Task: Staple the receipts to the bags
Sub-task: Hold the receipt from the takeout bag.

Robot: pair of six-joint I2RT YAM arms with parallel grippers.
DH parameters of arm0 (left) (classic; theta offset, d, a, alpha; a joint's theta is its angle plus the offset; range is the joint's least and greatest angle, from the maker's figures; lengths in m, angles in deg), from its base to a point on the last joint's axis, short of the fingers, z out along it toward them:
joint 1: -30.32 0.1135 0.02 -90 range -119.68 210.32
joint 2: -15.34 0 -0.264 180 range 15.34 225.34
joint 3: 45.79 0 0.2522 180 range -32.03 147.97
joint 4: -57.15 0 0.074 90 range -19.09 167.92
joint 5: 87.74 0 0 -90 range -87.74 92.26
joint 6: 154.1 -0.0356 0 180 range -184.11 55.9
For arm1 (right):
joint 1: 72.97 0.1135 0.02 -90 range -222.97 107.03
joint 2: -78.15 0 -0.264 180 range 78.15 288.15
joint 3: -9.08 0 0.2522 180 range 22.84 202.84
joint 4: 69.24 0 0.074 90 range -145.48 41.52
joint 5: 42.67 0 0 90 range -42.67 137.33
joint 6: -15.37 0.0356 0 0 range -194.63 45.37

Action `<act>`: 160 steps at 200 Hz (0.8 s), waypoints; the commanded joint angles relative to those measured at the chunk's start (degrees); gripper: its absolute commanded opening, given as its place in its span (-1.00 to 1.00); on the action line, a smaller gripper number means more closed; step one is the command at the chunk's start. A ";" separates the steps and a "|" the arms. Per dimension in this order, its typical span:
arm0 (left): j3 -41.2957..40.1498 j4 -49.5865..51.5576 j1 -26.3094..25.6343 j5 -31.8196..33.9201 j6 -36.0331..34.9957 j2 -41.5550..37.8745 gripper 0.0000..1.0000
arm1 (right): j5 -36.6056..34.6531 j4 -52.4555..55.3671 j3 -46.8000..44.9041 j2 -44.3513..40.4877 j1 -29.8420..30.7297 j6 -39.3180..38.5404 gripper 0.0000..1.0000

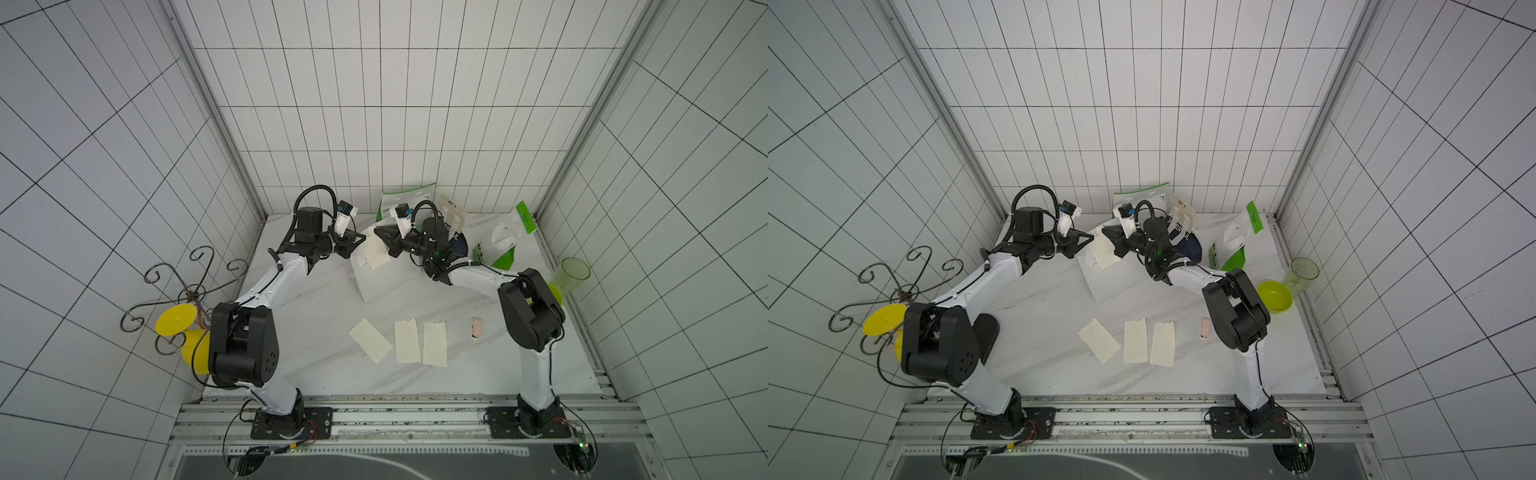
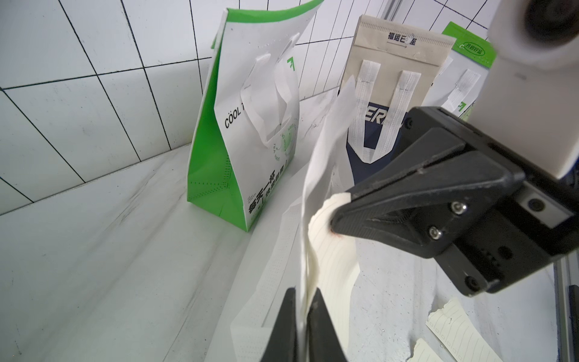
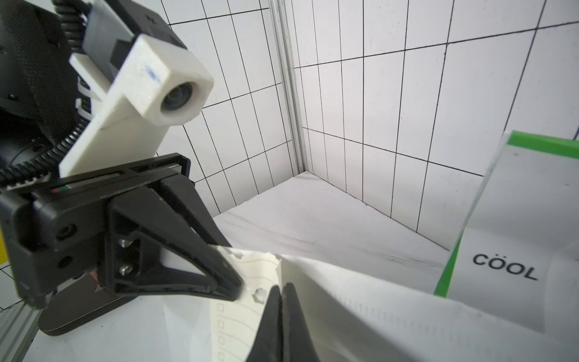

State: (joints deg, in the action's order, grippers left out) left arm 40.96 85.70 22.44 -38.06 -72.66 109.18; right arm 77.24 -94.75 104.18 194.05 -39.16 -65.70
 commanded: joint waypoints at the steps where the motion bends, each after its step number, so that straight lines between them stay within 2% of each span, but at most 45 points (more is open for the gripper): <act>1: 1.01 -0.36 -0.36 -0.45 -1.56 0.94 -0.98 | 0.27 -1.75 6.94 1.25 0.31 -0.23 -1.00; 29: 0.88 -0.76 -0.45 -0.13 -1.45 0.61 -1.00 | -0.82 -1.90 6.08 1.20 0.28 0.10 -0.99; 39: 0.89 -0.80 -0.50 0.17 -1.31 0.37 -1.00 | -1.57 -2.39 5.24 0.85 0.27 0.51 -0.83; 61: 0.92 -0.35 -1.51 2.44 -1.30 -0.57 -1.00 | -3.44 -3.54 2.42 -0.73 0.13 2.05 -0.23; 77: 1.51 0.96 -2.44 5.39 -1.37 -1.02 -1.00 | -5.01 -5.28 -1.20 -3.27 -0.19 3.91 -0.05; 114: 3.14 3.62 -4.74 12.16 0.56 -2.03 -1.00 | -11.18 -6.46 -12.88 -14.60 -0.93 9.33 0.10; 131: 2.83 4.07 -4.98 14.46 2.15 -3.01 -1.00 | -14.72 -2.23 -17.22 -20.64 -1.09 11.64 0.19; 160: -0.74 2.34 -5.43 16.54 4.48 -7.14 -1.00 | -19.00 9.30 -22.86 -29.20 -1.37 16.22 0.21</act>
State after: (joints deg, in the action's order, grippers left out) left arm 42.45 88.78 17.20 -25.51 -70.19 106.73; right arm 64.04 -94.07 88.07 170.36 -40.00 -54.93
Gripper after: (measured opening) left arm 0.048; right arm 0.602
